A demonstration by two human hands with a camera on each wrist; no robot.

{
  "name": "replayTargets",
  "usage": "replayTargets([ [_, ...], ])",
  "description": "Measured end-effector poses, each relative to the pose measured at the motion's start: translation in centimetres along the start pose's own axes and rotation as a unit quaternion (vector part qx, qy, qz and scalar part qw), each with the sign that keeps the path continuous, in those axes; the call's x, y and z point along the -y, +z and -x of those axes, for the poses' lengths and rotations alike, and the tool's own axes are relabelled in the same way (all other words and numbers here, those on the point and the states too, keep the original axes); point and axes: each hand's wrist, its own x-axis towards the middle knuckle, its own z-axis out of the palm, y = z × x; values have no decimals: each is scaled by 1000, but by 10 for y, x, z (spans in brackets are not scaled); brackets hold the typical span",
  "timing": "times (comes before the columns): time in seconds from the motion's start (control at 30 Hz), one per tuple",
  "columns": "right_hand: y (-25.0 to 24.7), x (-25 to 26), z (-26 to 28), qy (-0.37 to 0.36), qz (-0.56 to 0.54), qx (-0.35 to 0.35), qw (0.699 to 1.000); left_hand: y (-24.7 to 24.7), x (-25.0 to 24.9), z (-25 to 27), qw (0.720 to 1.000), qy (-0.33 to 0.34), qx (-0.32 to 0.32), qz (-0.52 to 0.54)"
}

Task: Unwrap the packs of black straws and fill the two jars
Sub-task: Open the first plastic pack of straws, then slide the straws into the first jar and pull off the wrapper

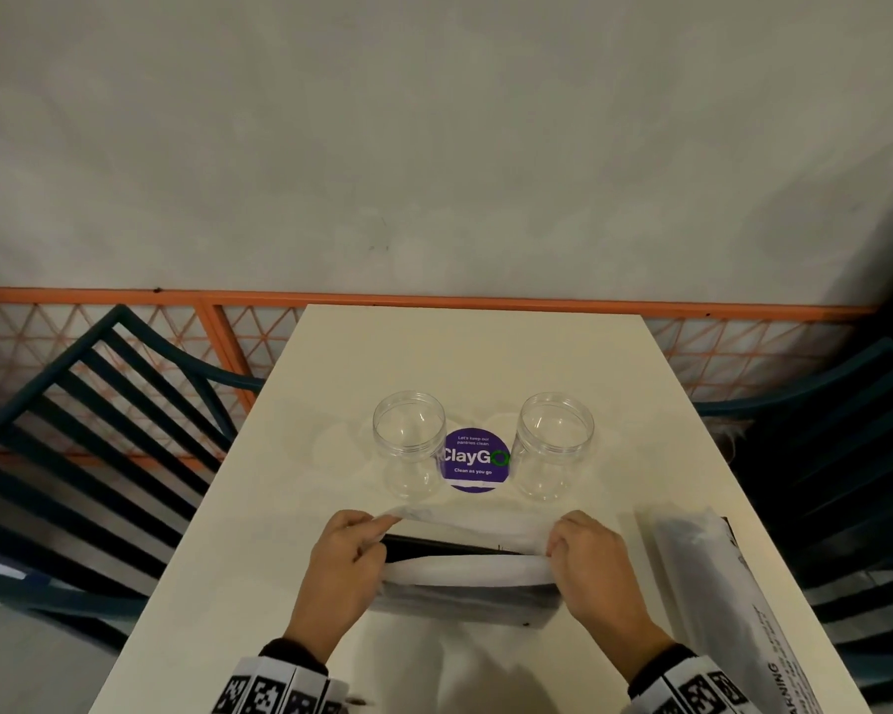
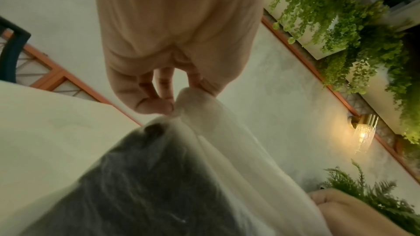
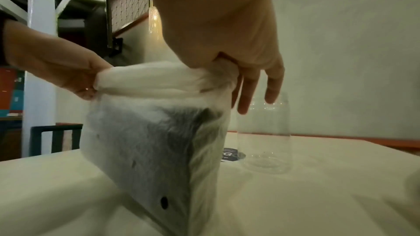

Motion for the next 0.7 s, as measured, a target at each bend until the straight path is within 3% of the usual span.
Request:
replayTargets([
  [0.07,-1,1,-1,12,21,21,999,0,-1,1,1000,0,27,-6],
  [0.13,-3,6,-2,-25,49,12,998,-4,-3,1,999,8,26,-16],
  [0.23,-8,29,-2,-142,54,-5,988,-11,-9,0,1000,29,8,-8],
  [0.33,-3,63,-7,-233,-38,62,970,-11,-20,2,997,69,15,-6],
  [0.53,11,83,-24,-236,-85,177,952,-11,-44,8,988,154,24,2],
  [0.63,9,82,-24,-243,-122,178,946,-12,-58,12,978,195,66,22],
  [0.7,5,74,-28,-218,-164,177,946,-21,-59,10,976,188,82,73],
])
